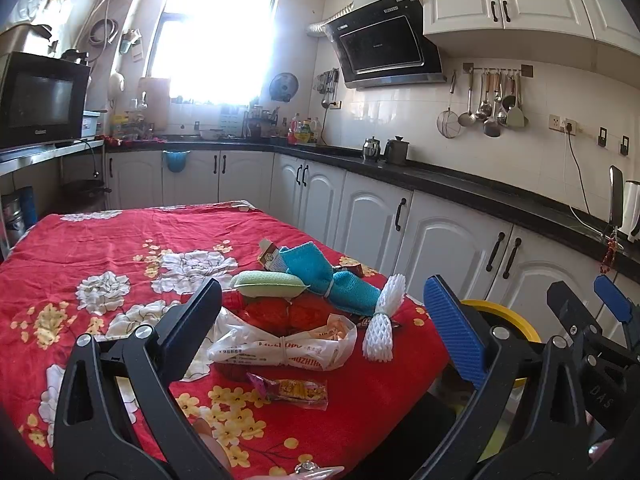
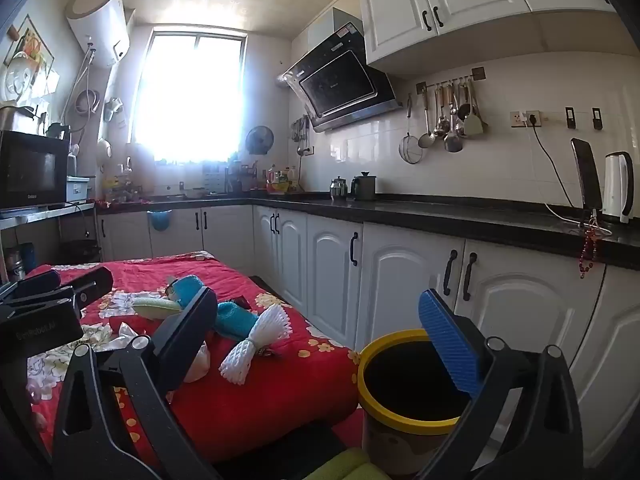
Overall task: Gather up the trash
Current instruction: 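Move both tools toward the pile of trash on the red table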
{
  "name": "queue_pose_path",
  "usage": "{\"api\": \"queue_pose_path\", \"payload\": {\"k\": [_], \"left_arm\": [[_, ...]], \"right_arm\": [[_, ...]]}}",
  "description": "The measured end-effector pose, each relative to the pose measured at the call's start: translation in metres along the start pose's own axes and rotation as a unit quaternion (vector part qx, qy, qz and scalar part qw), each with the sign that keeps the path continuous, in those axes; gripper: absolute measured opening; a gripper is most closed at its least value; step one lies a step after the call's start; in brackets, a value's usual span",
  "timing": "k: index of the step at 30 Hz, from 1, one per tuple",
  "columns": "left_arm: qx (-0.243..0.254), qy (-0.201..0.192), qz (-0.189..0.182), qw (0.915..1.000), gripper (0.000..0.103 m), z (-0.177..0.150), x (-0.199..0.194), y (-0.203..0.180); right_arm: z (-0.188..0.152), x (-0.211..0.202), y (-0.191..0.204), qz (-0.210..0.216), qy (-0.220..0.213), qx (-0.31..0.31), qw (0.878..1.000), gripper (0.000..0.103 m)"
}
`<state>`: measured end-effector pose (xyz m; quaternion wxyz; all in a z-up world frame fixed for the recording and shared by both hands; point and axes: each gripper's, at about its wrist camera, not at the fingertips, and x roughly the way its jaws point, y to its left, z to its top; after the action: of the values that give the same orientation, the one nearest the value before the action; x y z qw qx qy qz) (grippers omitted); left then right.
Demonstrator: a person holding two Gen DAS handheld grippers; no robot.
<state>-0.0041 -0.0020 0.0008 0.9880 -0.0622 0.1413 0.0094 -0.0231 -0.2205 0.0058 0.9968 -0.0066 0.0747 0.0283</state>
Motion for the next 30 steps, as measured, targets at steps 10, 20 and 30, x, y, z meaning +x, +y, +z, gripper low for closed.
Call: {"api": "queue_pose_path", "payload": {"k": [10,20,30], "left_arm": [[0.000,-0.002,0.001,1.0000,0.093,0.0005,-0.0005,-0.0003],[0.000,-0.001,0.001,1.0000,0.093,0.0009,-0.0013,0.0001],[0.000,-0.001,0.001,1.0000,0.093,0.0019,-0.0022,0.0013]], "right_arm": [[0.0004,0.0002,-0.0003,0.000,-0.002,0.000,1.000,0.098],[0.0001,0.0006,-0.0004,0.000,-0.002,0.000,1.000,0.098],[0.0016,0.0020,-0.0016,0.001,-0.001,-0.001,1.000,0.098]]}}
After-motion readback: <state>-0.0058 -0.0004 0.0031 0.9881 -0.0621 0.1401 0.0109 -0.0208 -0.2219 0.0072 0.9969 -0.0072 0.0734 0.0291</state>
